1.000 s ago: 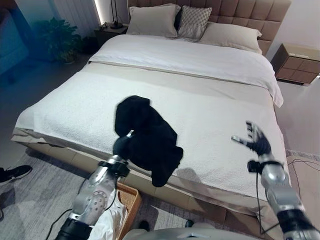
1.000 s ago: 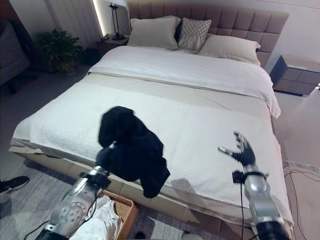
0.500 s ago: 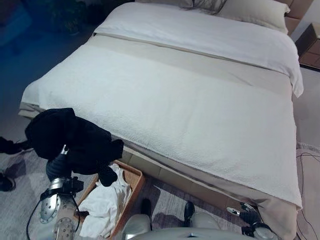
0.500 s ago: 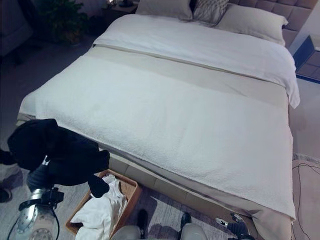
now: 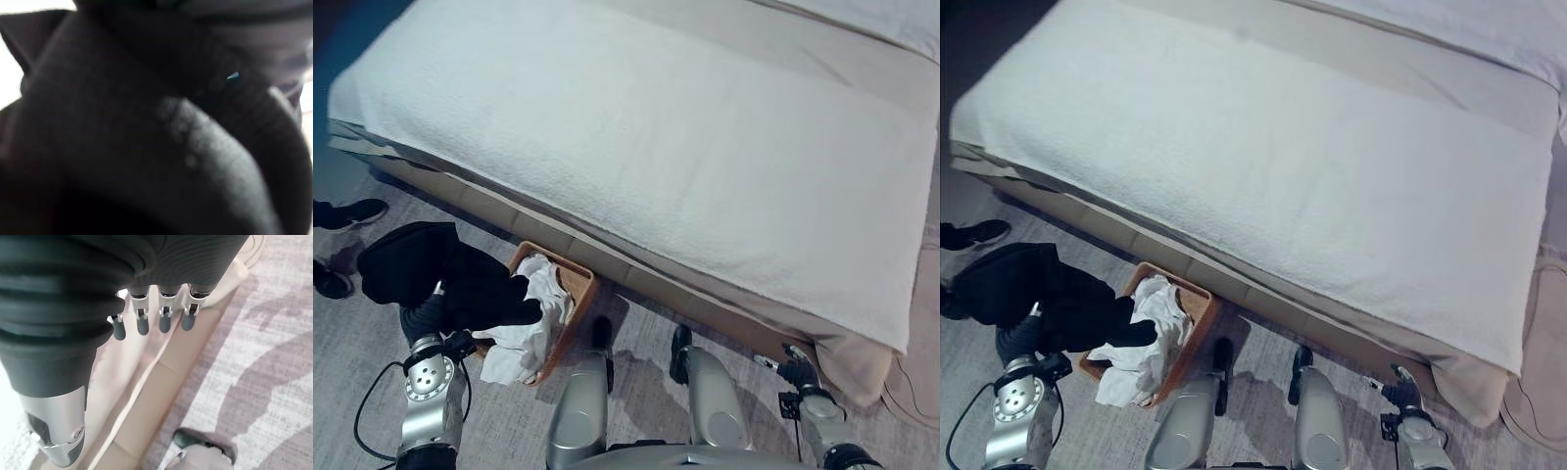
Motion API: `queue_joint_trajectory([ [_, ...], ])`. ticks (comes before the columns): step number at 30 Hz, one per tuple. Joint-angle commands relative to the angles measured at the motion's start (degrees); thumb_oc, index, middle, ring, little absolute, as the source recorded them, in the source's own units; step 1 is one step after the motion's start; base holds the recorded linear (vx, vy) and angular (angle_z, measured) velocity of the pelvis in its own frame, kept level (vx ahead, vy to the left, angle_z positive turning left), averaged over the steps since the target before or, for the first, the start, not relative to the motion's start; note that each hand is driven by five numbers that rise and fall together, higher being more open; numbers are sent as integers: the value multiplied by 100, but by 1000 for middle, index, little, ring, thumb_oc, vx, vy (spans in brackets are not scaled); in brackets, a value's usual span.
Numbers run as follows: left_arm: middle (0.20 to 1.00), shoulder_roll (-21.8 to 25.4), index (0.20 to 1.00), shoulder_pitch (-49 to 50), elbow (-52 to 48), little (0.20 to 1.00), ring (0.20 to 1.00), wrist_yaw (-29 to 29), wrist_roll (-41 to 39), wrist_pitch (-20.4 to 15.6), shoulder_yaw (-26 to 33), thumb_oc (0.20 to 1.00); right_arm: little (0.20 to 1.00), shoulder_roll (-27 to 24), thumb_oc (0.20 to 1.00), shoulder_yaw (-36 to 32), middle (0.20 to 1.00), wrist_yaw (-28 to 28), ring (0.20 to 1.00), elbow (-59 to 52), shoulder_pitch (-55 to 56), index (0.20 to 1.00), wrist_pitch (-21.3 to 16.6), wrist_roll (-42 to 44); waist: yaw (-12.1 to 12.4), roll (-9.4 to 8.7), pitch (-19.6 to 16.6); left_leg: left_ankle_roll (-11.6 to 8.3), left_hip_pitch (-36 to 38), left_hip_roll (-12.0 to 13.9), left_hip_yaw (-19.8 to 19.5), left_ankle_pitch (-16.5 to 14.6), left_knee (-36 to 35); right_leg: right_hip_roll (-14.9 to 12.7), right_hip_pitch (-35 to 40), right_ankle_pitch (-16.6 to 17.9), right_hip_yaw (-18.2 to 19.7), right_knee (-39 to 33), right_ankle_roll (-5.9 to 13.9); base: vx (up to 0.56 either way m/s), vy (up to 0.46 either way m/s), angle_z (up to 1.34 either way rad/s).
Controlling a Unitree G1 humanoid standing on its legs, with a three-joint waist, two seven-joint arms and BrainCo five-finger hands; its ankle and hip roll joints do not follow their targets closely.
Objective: Pick up clothes into the bucket
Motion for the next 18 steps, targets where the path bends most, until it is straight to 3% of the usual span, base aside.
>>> queue_joint_trajectory([
  [1,200,485,200,-331,359,200,200,672,291,-362,16,200,1000,-56,1000,345,1000,-348,1000,-72,-29,1000,-237,105,-138,-166,-8,226,-358,-146,-147,-555,861,-267,186,319,80,-304,254,-19,-5,-10],
  [11,200,860,200,-1359,1667,200,200,1356,301,-236,-485,200,1000,-134,1000,536,1000,-827,1000,-105,-584,1000,-410,412,-269,-327,495,254,-1462,-136,-178,-691,1701,-263,-855,206,174,397,217,-59,10,-2],
  [17,200,1204,200,-1774,2187,200,200,1406,300,-140,-693,200,1000,-199,1000,708,1000,-870,1000,-166,-764,1000,-477,545,-342,-374,496,278,-2105,-129,-163,-769,2056,-238,-1508,180,274,673,196,-20,26,1],
  [18,200,1324,200,-1811,2206,200,200,1409,356,-69,-767,200,1000,-225,1000,788,1000,-891,1000,-240,-752,1000,-484,519,-344,-378,496,271,-2236,-116,-188,-995,2250,-213,-1641,-6,318,850,224,62,16,-4],
])
